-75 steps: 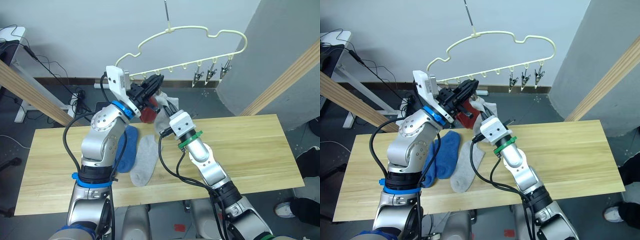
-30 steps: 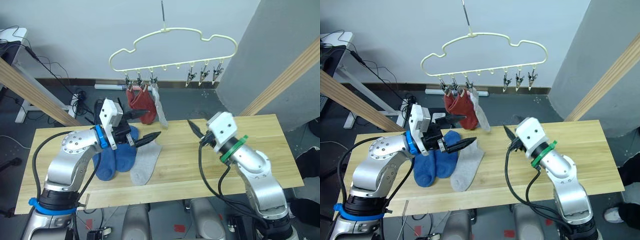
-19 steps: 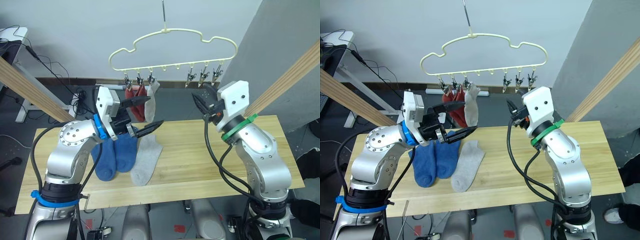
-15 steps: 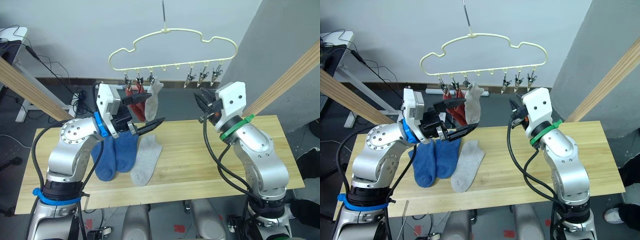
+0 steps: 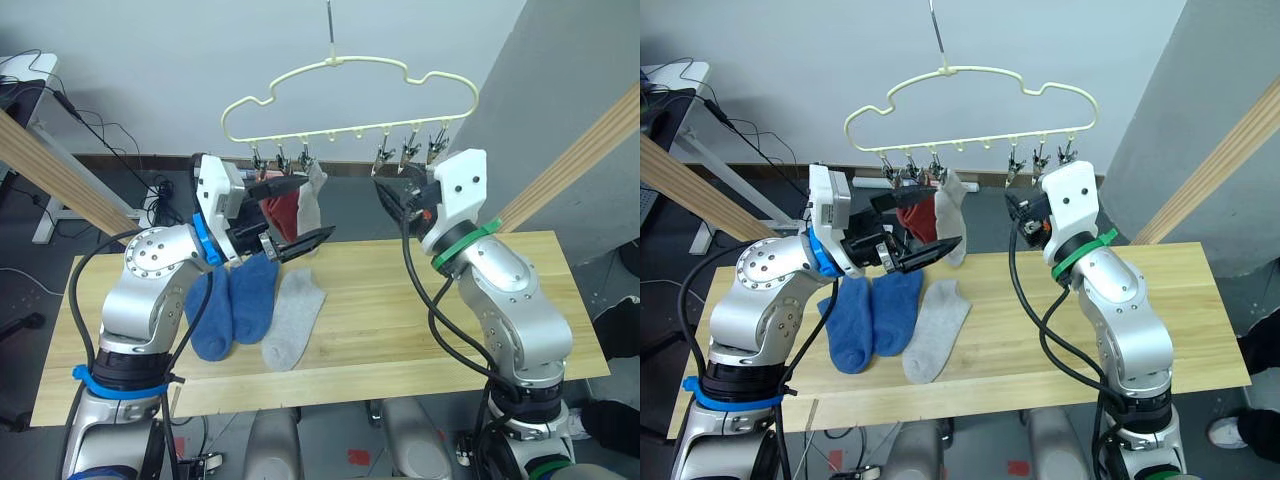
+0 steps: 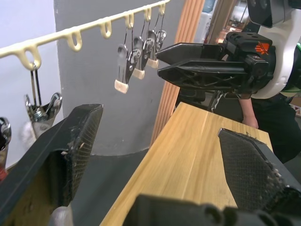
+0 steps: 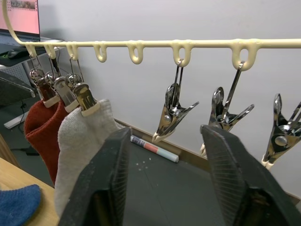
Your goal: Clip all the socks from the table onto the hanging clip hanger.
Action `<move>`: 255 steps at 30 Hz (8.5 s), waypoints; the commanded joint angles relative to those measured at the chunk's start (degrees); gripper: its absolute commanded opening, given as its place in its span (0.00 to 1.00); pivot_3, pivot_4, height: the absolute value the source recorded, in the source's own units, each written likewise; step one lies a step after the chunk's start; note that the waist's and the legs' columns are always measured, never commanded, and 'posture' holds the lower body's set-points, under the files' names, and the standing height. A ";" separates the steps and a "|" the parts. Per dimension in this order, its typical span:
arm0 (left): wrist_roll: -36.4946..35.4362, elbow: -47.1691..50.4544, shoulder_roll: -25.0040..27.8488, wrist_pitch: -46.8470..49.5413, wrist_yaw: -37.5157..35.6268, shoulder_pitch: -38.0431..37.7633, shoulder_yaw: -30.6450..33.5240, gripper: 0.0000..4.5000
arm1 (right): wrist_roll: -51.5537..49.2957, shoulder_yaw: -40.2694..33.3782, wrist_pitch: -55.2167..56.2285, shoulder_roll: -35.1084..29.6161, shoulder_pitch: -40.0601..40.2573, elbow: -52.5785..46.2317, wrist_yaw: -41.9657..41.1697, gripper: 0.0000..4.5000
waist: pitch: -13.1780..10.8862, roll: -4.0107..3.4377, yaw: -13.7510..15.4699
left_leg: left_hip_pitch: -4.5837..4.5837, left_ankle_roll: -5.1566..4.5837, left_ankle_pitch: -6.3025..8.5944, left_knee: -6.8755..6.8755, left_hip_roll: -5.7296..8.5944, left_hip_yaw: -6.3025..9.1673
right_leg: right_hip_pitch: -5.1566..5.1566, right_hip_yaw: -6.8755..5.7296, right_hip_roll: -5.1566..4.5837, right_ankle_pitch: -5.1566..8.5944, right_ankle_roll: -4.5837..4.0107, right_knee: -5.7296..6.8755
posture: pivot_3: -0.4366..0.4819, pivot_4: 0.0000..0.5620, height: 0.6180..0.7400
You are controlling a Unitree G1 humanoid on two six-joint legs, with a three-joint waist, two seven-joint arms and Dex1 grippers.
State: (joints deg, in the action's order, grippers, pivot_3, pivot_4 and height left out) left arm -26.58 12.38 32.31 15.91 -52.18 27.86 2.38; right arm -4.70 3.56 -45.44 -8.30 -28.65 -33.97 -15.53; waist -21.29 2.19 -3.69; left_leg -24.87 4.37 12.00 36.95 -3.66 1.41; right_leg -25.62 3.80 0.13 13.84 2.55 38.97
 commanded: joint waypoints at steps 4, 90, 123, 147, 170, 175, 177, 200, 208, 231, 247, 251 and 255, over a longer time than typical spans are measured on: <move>-0.11 0.28 -0.24 -0.55 -0.63 1.33 -0.73 0.99 | -1.12 0.52 0.41 0.45 -2.22 1.14 0.84 0.54 | 0.00 0.00 0.01 | 0.00 0.00 0.00 0.01 0.01 -0.01 | 0.00 0.01 -0.01 0.00 0.00 0.00 | 0.38 0.56 1.00; 26.15 -11.68 -14.53 0.41 29.78 -23.55 -11.42 1.00 | -4.51 0.04 8.72 6.52 -11.32 15.64 4.67 0.00 | 0.04 -0.04 0.37 | -0.05 -0.10 -0.06 0.00 -0.02 -0.09 | -0.14 0.12 0.03 -0.08 -0.02 0.04 | 0.37 0.59 1.00; 19.26 -8.77 -15.29 3.32 22.27 -21.58 -9.19 0.20 | -4.36 0.09 8.10 6.83 -10.75 14.69 5.44 0.00 | 0.42 -0.09 0.15 | -0.03 -0.10 -0.06 -0.03 -0.02 -0.09 | -0.13 0.12 0.03 -0.05 0.04 0.01 | 0.35 0.59 1.00; 6.49 -7.82 -27.73 5.80 26.58 -0.88 -2.72 0.01 | -7.10 -0.58 5.43 7.71 -11.44 12.96 5.88 0.00 | 0.42 -0.08 -0.58 | -0.09 -0.10 -0.06 -0.03 0.01 -0.08 | -0.12 0.12 0.03 -0.08 0.01 -0.02 | 0.33 0.57 1.00; -1.46 -3.46 -30.10 13.82 27.59 3.14 -1.69 0.01 | -7.49 0.45 4.91 6.53 -10.81 13.02 5.59 0.00 | 0.41 -0.07 -1.12 | -0.09 -0.10 -0.06 -0.04 0.01 -0.08 | -0.12 0.13 0.04 -0.05 0.05 -0.03 | 0.34 0.58 1.00; -1.39 -3.68 -29.67 13.68 27.71 3.33 -1.73 0.00 | -7.05 0.97 5.67 5.72 -10.35 12.63 5.66 0.08 | 0.41 -0.07 -1.11 | -0.09 -0.10 -0.06 -0.04 0.02 -0.08 | -0.12 0.13 0.04 -0.05 0.06 -0.03 | 0.34 0.59 1.00; -1.25 -3.83 -29.50 13.55 27.53 3.31 -1.84 0.00 | -7.46 0.52 5.74 5.89 -10.17 12.22 5.90 0.23 | 0.41 -0.07 -1.12 | -0.09 -0.10 -0.06 -0.04 0.02 -0.08 | -0.12 0.13 0.05 -0.04 0.06 -0.03 | 0.34 0.59 1.00; 6.21 -7.08 -22.75 6.92 21.96 2.40 -6.99 0.52 | -16.40 0.82 -8.99 -2.13 -1.34 -9.03 2.41 0.75 | 0.41 -0.07 -1.17 | -0.08 -0.10 -0.06 -0.06 0.02 -0.08 | -0.13 0.15 0.06 0.09 0.29 -0.05 | 0.32 0.60 1.00; 5.54 -5.04 -7.13 0.26 1.11 1.12 -8.93 0.71 | -9.09 -0.04 -5.37 -4.64 2.70 -10.05 8.34 0.75 | 0.41 -0.08 -1.31 | -0.09 -0.10 -0.06 -0.16 -0.01 -0.11 | -0.21 0.17 0.07 0.11 0.28 -0.08 | 0.32 0.60 1.00; 2.28 -5.60 -4.31 1.11 -3.05 7.07 -6.07 0.71 | -3.17 1.20 3.89 -0.66 -3.10 5.45 10.08 0.41 | 0.41 -0.08 -1.12 | -0.14 -0.10 -0.06 -0.14 0.00 -0.11 | -0.22 0.16 0.06 0.11 0.29 -0.12 | 0.35 0.57 1.00; 3.00 -6.48 -5.00 0.09 -3.01 8.28 -6.47 0.71 | -1.23 -0.38 9.78 4.15 -8.57 13.92 13.13 0.41 | 0.41 -0.08 -1.11 | -0.14 -0.10 -0.06 -0.13 0.00 -0.12 | -0.22 0.16 0.05 0.09 0.25 -0.09 | 0.35 0.56 1.00; 3.07 -6.49 -5.25 -0.01 -2.99 8.40 -6.65 0.71 | -1.18 -1.42 9.90 5.47 -8.70 13.95 14.34 0.41 | 0.41 -0.08 -1.11 | -0.14 -0.10 -0.06 -0.13 0.00 -0.11 | -0.22 0.16 0.05 0.09 0.25 -0.08 | 0.35 0.57 1.00; 3.12 -6.44 -5.43 0.02 -3.03 8.42 -6.70 0.71 | -1.51 -2.24 9.05 6.80 -8.34 13.24 15.25 0.41 | 0.41 -0.08 -1.11 | -0.14 -0.10 -0.06 -0.13 -0.01 -0.11 | -0.22 0.16 0.05 0.08 0.24 -0.06 | 0.35 0.57 1.00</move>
State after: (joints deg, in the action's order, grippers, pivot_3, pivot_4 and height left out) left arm -23.47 4.52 27.19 17.00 -54.81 35.56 -4.29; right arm -5.82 2.30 -36.84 -1.93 -36.58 -18.34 -0.98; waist -20.88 2.11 -4.80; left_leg -25.01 4.27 11.94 36.83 -3.66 1.30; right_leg -25.84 3.95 0.18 13.92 2.79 38.91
